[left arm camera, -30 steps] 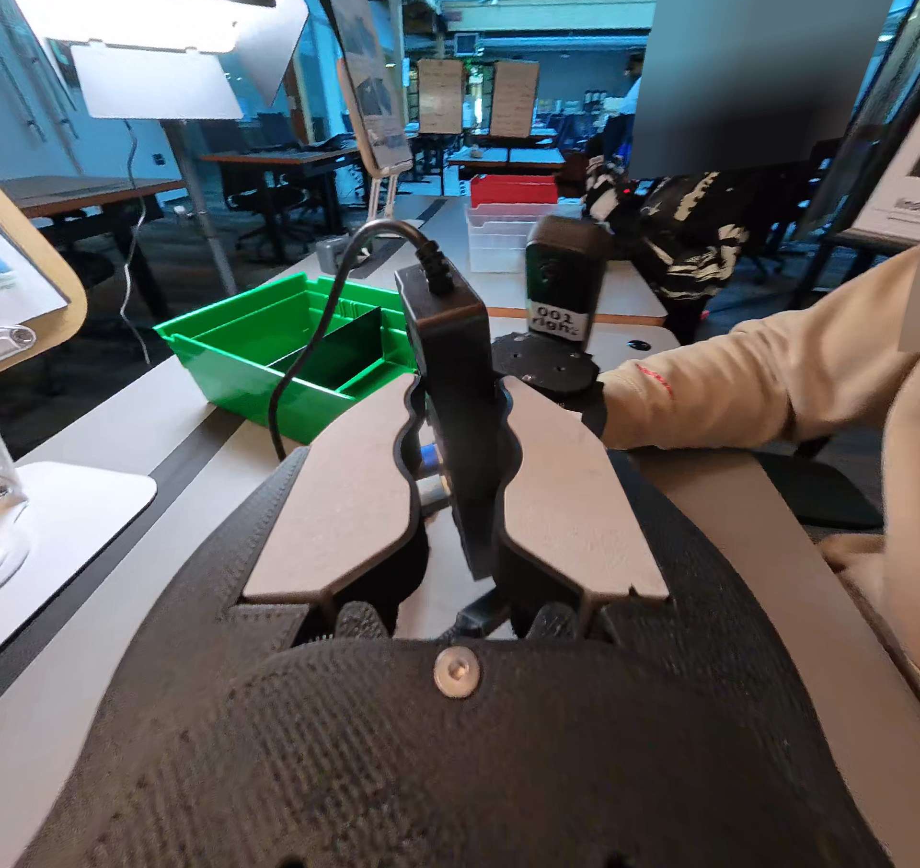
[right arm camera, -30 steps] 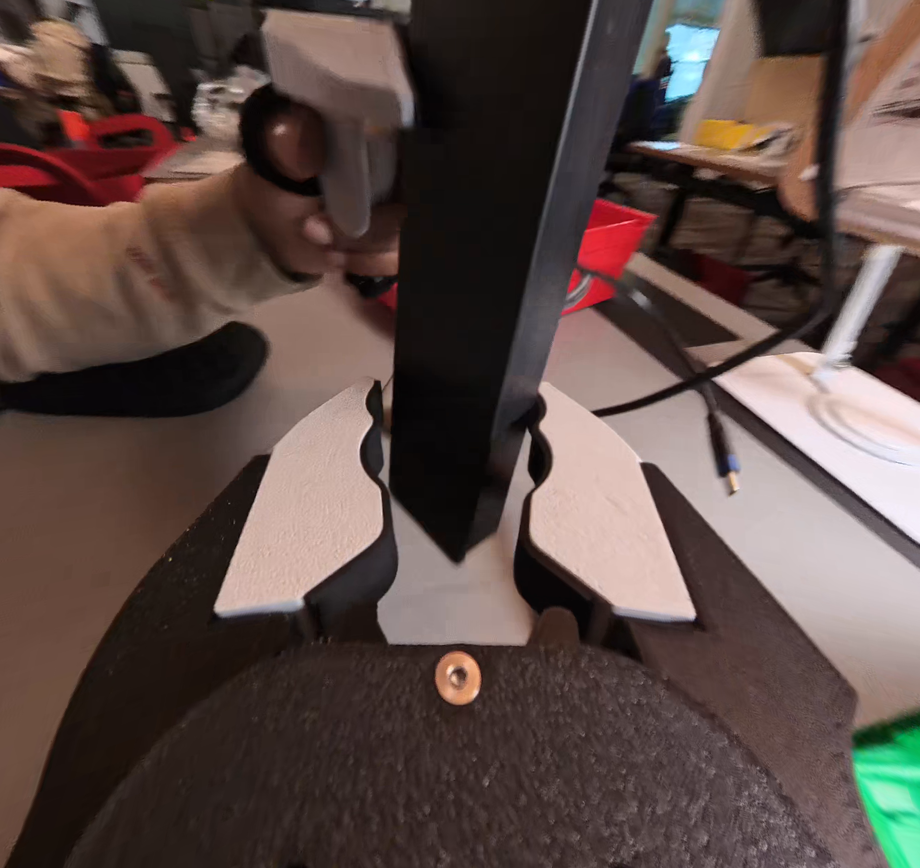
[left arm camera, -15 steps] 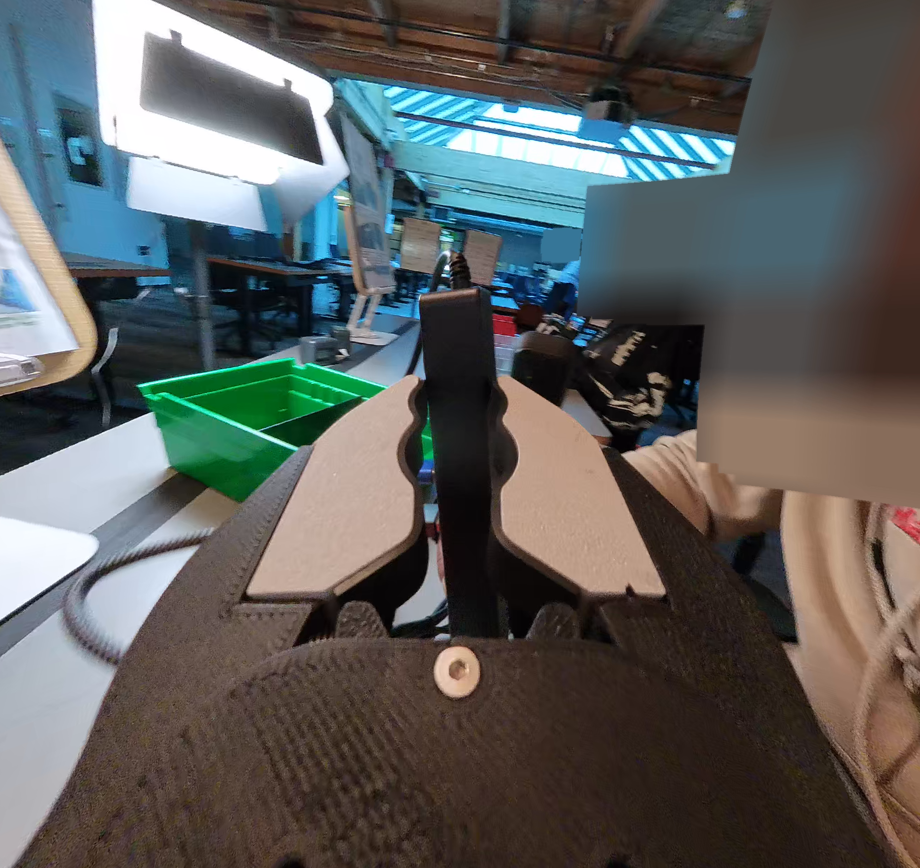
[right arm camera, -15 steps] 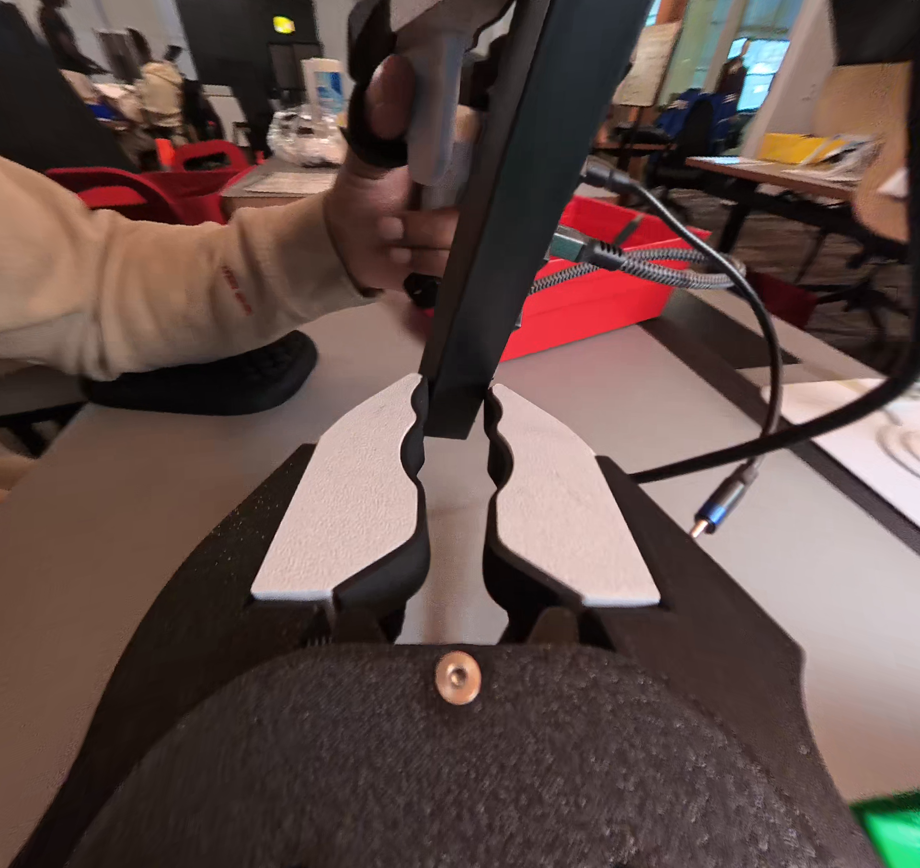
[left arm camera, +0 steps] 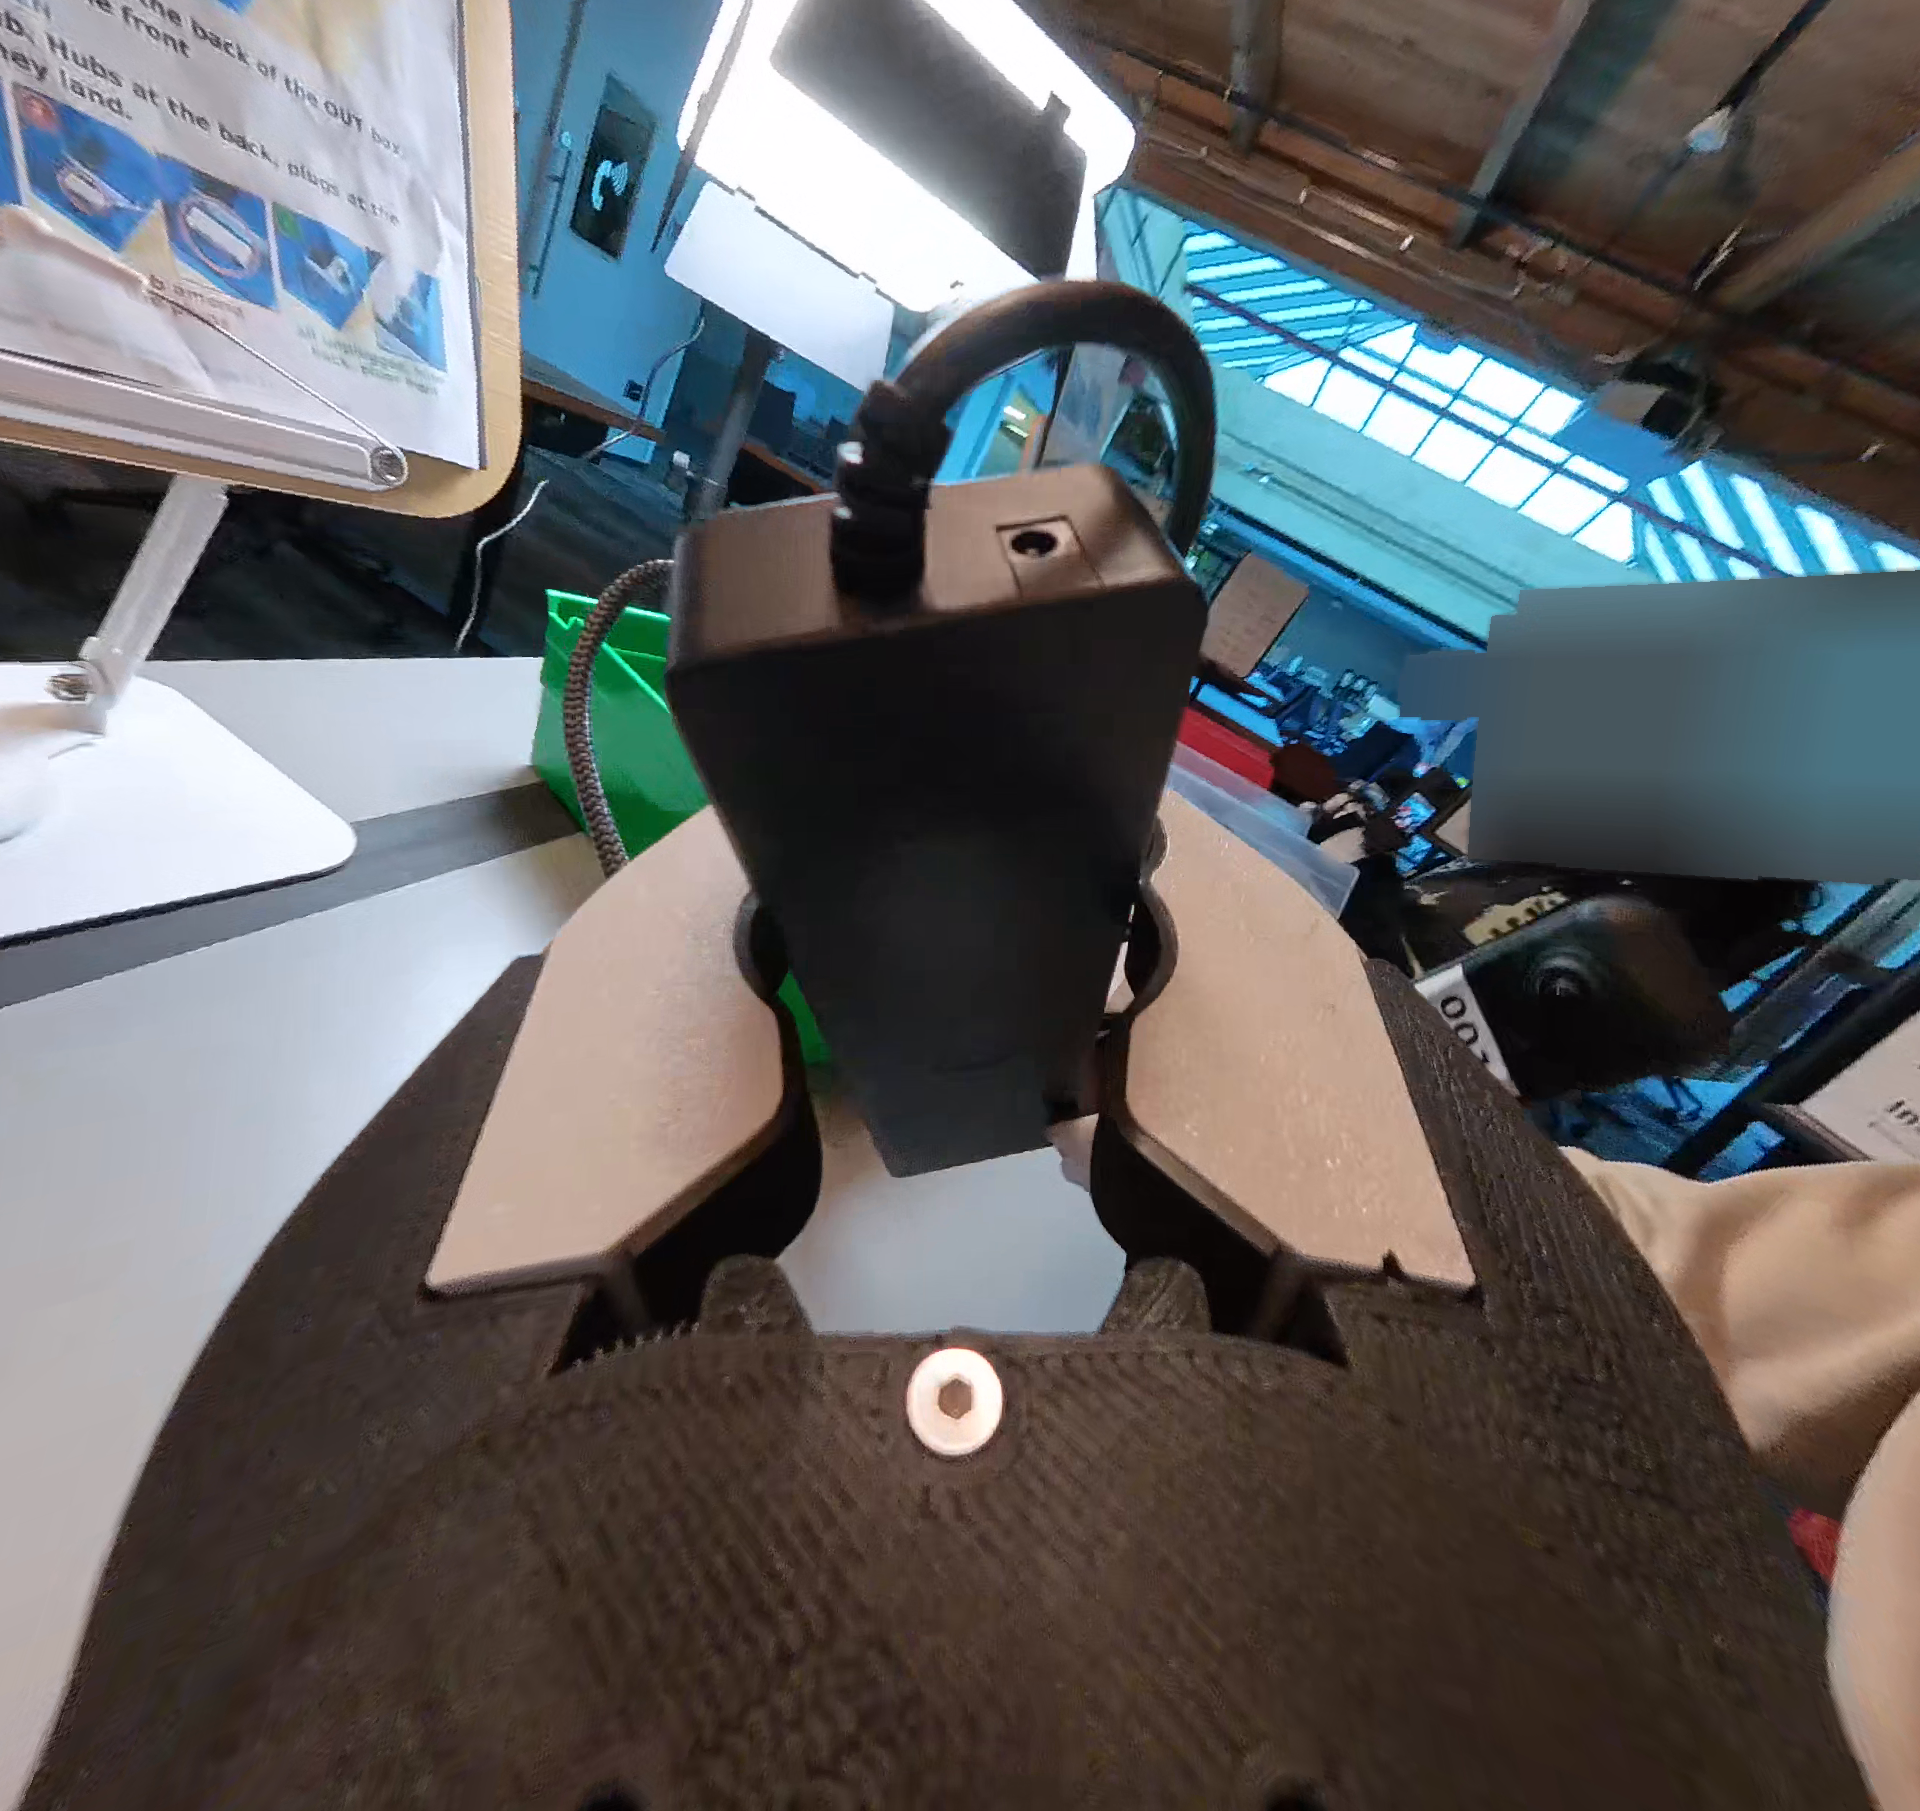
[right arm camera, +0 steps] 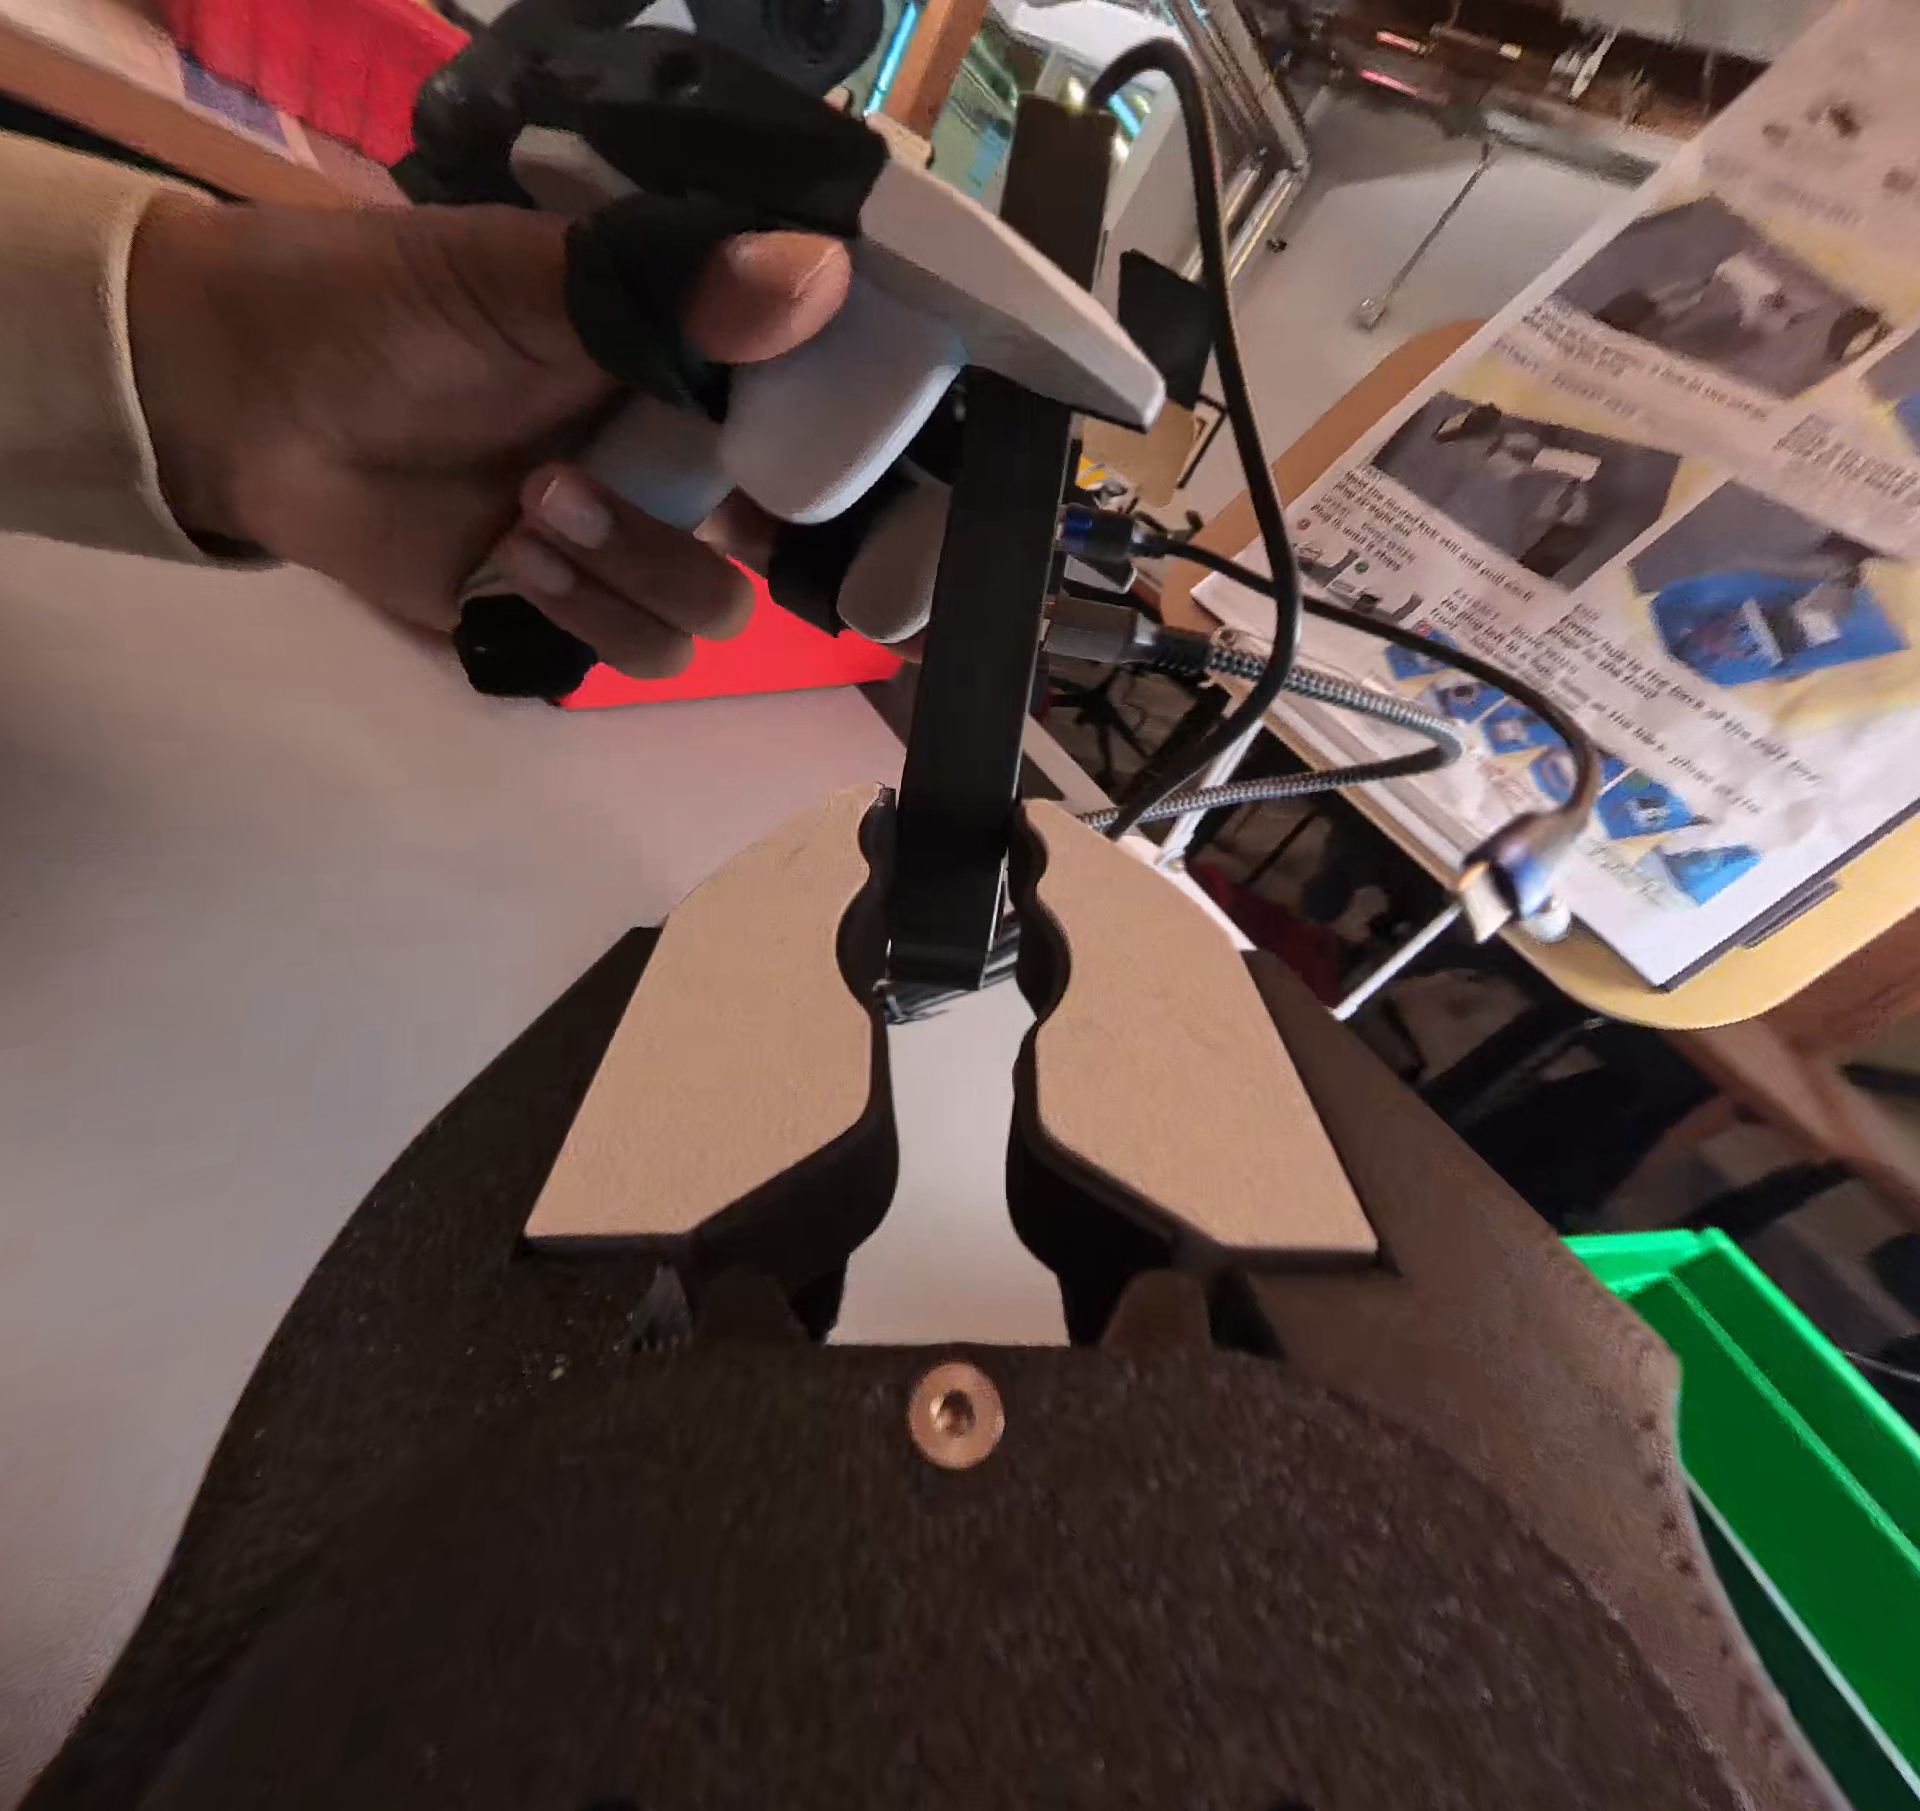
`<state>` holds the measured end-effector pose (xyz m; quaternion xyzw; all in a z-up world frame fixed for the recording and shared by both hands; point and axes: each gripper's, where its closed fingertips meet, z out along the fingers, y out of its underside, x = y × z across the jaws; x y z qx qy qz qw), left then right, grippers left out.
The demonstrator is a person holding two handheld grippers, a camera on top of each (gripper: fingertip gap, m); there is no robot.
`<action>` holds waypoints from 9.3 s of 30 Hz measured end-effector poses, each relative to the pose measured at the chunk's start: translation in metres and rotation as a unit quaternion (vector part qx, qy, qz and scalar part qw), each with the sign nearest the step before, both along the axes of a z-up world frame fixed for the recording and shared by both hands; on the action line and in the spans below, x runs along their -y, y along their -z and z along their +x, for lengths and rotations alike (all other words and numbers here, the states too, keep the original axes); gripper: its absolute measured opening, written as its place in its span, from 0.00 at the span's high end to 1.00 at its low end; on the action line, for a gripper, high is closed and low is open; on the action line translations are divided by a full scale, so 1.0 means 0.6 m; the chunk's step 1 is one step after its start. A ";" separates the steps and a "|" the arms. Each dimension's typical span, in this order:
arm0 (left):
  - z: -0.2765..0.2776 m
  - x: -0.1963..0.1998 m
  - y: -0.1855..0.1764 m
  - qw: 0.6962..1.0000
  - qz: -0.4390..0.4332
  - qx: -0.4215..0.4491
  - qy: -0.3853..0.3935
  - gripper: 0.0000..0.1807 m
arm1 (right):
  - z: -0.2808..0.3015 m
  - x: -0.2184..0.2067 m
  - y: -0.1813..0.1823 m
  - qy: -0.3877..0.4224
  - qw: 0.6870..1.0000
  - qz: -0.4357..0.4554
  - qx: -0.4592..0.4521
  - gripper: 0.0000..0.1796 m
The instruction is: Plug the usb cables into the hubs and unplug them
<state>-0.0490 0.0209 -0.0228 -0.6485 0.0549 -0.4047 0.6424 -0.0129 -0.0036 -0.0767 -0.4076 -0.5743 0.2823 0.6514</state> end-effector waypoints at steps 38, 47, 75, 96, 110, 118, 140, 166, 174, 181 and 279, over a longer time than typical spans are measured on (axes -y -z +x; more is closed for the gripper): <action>0.044 0.154 -0.032 0.918 0.142 -0.283 0.238 0.65 | -0.014 0.102 -0.134 -0.194 0.966 -0.141 0.094 0.77; 0.079 0.164 -0.016 0.907 0.147 -0.289 0.269 0.65 | -0.022 0.111 -0.082 -0.210 0.946 -0.193 0.152 0.82; 0.095 0.165 -0.031 0.922 0.169 -0.205 0.281 0.66 | -0.019 0.105 -0.066 -0.209 0.943 -0.194 0.170 0.96; 0.080 0.146 0.003 0.913 0.139 -0.299 0.240 0.68 | 0.002 0.088 -0.069 -0.184 0.947 -0.174 0.199 0.97; 0.082 0.147 -0.022 0.916 0.175 -0.286 0.219 0.68 | -0.012 0.096 -0.087 -0.199 0.946 -0.209 0.148 0.87; 0.091 0.146 -0.026 0.928 0.176 -0.232 0.234 0.69 | -0.011 0.101 -0.090 -0.208 0.947 -0.199 0.140 1.00; 0.089 0.152 -0.017 0.922 0.152 -0.259 0.244 0.68 | -0.011 0.101 -0.074 -0.203 0.944 -0.198 0.172 0.92; 0.095 0.160 -0.009 0.898 0.149 -0.332 0.247 0.66 | -0.003 0.111 -0.090 -0.218 0.949 -0.162 0.163 0.92; 0.084 0.157 -0.006 0.900 0.145 -0.329 0.247 0.68 | -0.006 0.107 -0.084 -0.216 0.949 -0.157 0.165 0.92; 0.079 0.138 -0.004 0.908 0.149 -0.324 0.219 0.68 | -0.010 0.090 -0.078 -0.184 0.959 -0.136 0.167 0.92; 0.047 0.135 -0.044 0.932 0.182 -0.256 0.180 0.68 | -0.055 0.107 -0.116 -0.195 0.950 -0.192 0.154 0.97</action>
